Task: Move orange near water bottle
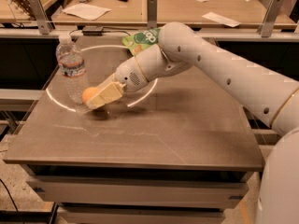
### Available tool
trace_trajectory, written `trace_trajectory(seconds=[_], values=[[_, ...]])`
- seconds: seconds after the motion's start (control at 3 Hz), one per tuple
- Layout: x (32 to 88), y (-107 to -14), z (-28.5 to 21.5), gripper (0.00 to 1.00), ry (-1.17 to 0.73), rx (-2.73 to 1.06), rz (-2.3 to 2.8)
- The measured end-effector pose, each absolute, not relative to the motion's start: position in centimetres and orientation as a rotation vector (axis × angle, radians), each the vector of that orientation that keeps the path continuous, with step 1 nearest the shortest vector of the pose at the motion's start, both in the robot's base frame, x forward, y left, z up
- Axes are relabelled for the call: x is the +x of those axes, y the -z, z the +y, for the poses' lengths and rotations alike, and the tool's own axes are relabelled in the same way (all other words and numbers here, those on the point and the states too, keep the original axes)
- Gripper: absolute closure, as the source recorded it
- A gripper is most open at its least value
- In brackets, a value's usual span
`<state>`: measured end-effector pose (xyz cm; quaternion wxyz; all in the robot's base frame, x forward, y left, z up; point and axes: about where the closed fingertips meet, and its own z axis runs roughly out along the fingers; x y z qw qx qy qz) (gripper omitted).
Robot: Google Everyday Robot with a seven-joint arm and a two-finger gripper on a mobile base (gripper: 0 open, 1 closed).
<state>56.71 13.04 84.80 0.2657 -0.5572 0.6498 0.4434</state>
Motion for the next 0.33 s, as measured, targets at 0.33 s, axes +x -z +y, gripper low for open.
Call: trace_trajectory(seconds=[0.33], values=[[56.59,-84.69,12.64,0.0,-1.165,-1.5,1.776]])
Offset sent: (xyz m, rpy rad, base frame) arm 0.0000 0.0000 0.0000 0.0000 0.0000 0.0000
